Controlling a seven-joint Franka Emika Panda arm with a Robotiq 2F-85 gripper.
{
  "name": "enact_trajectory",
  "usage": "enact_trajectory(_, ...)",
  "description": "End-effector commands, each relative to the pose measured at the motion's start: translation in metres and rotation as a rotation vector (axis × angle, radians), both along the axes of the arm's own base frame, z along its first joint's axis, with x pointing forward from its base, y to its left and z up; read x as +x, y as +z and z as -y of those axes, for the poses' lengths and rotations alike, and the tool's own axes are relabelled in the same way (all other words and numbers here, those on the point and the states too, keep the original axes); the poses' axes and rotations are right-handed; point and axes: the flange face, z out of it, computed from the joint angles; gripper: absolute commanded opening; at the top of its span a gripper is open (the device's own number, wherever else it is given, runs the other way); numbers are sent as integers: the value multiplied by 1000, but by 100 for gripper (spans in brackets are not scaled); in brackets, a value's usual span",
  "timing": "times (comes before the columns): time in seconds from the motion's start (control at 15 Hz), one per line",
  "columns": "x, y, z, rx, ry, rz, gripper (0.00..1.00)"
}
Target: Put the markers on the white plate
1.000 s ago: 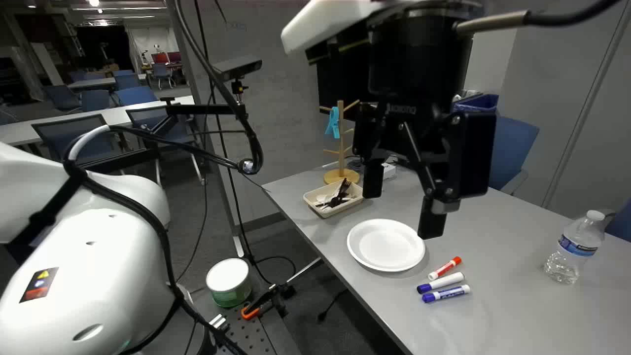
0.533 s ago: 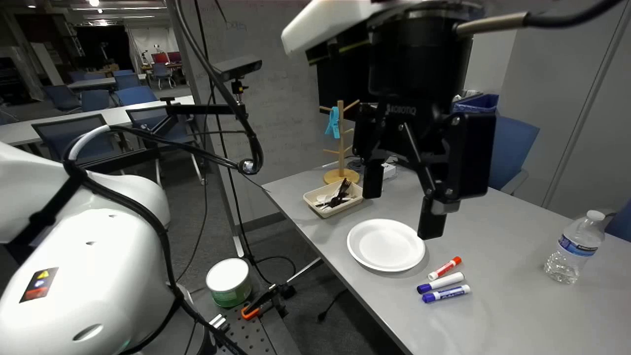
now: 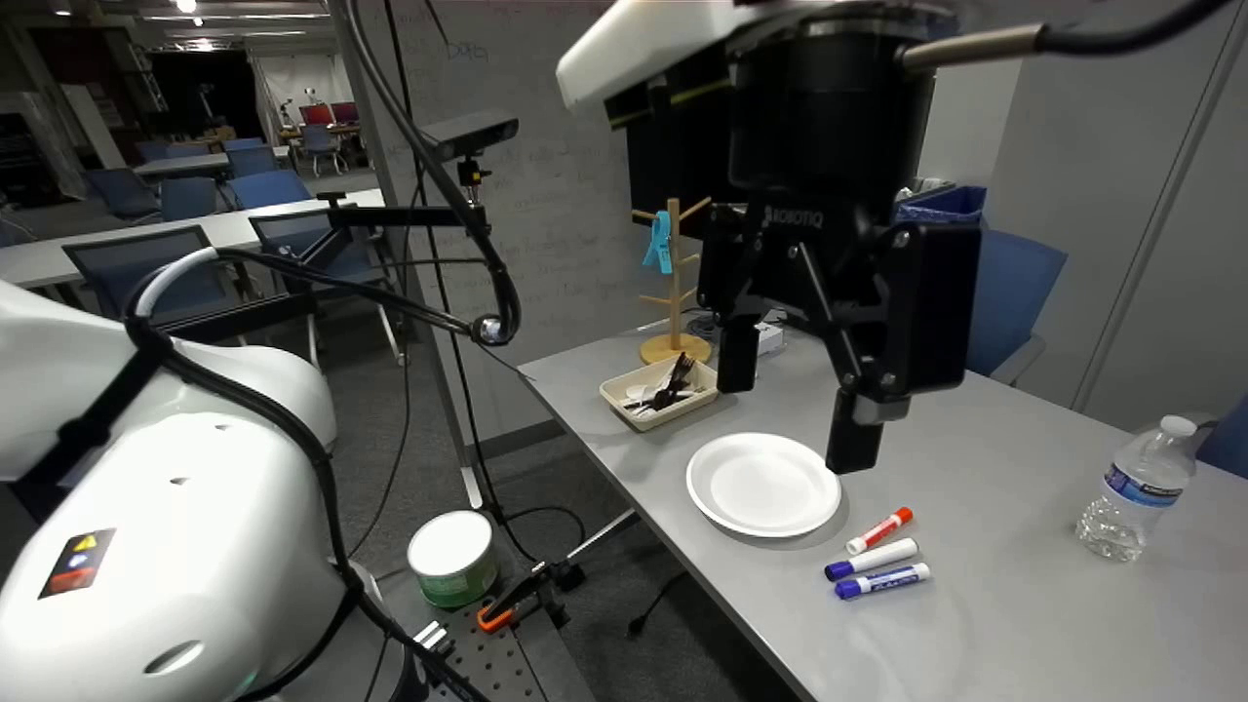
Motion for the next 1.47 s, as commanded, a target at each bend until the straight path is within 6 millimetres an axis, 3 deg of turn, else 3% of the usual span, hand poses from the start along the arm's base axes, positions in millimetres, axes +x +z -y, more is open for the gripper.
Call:
enact_trajectory(0.0, 0, 1, 0, 0, 0, -1, 100)
enact_trajectory(1.4, 2, 0, -1, -5, 12, 22, 100)
